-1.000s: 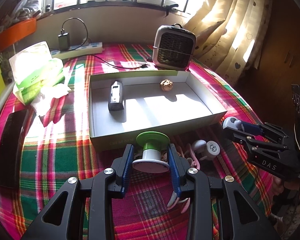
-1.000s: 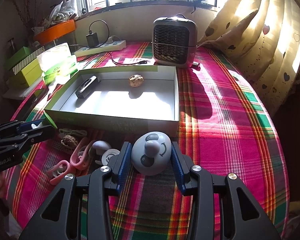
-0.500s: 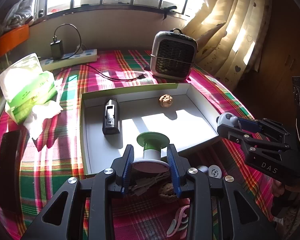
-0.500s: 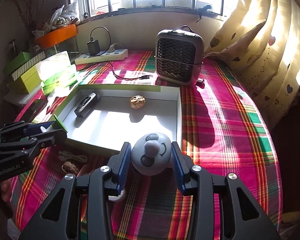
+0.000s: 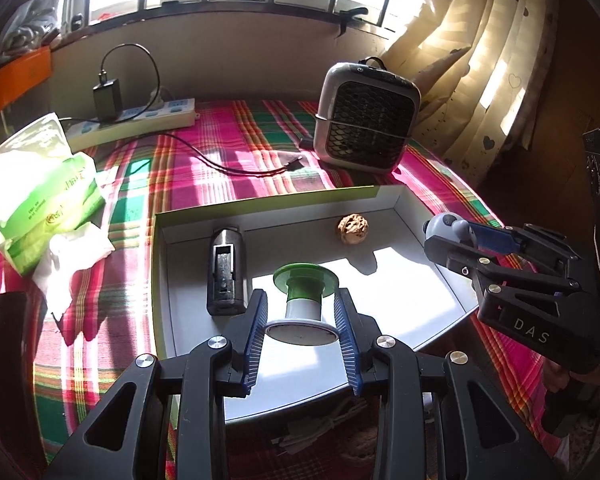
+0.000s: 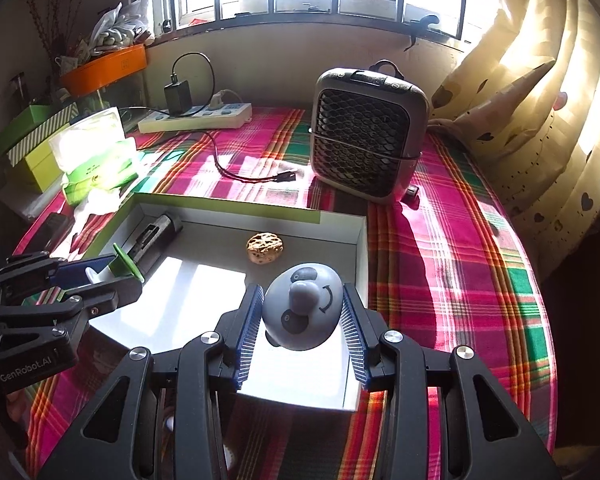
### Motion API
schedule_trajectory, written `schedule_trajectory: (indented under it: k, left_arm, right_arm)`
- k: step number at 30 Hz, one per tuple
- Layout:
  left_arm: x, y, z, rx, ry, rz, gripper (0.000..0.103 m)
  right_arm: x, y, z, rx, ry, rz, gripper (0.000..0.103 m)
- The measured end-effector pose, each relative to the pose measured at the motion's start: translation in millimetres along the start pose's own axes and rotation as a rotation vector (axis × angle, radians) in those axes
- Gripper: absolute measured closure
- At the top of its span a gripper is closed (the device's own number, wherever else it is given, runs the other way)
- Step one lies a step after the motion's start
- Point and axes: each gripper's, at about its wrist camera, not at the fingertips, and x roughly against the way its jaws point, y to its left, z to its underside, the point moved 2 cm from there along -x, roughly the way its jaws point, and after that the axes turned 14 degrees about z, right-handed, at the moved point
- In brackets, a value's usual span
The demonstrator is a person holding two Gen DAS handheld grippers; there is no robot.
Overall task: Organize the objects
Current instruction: 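Carry the spool with the left tool while the right tool carries the white dome timer into the box, then lower and release the spool with the left tool while the right tool releases the dome timer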
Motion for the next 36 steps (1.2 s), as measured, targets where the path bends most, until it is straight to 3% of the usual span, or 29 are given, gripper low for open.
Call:
schedule_trajectory:
  k: [17,36]
  left_arm:
    - [-31.8,13.3,-18.0,0.009,0.038,-0.019,0.072]
    - [-45.5,20.6,-20.0,0.013,0.056,-0.038,0.071]
  right_arm:
    - [-47.6,7.4,-15.0,0.032,0.053,0.009,0.062]
    - [-65.0,14.8,-14.8,0.059,0.073,0.022,0.062]
